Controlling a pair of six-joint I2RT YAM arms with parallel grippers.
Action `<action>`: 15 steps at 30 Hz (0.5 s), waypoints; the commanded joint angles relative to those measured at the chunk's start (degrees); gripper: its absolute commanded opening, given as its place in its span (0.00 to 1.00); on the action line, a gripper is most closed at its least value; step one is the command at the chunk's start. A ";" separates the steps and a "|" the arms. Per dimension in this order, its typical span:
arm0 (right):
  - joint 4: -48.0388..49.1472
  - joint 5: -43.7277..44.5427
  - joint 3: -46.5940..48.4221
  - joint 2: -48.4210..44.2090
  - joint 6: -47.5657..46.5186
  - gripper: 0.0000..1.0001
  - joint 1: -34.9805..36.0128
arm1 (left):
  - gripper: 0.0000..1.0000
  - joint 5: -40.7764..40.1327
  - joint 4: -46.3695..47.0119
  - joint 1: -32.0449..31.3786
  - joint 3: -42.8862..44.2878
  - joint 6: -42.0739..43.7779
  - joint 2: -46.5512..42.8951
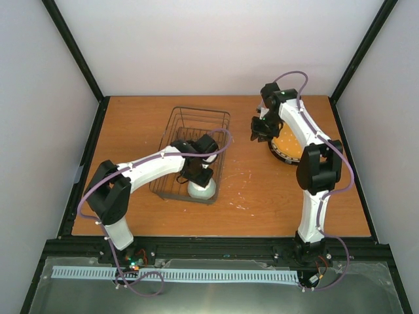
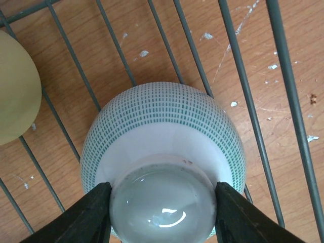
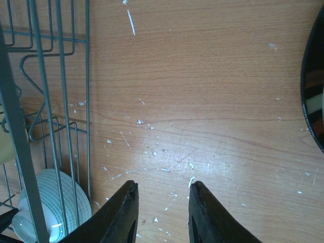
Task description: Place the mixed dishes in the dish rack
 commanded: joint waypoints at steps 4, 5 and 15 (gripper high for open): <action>-0.64 0.24 -0.35 -3.79 -1.53 0.30 -2.45 | 0.49 -5.92 -2.80 -0.64 2.40 -2.86 1.90; -0.72 0.19 -0.26 -3.99 -1.58 0.31 -2.60 | 0.62 -6.32 -3.20 -0.64 3.34 -3.02 1.66; -2.27 0.32 2.40 -5.11 -1.42 0.40 -3.72 | 1.00 -7.66 -8.28 -0.64 18.53 -3.99 -0.78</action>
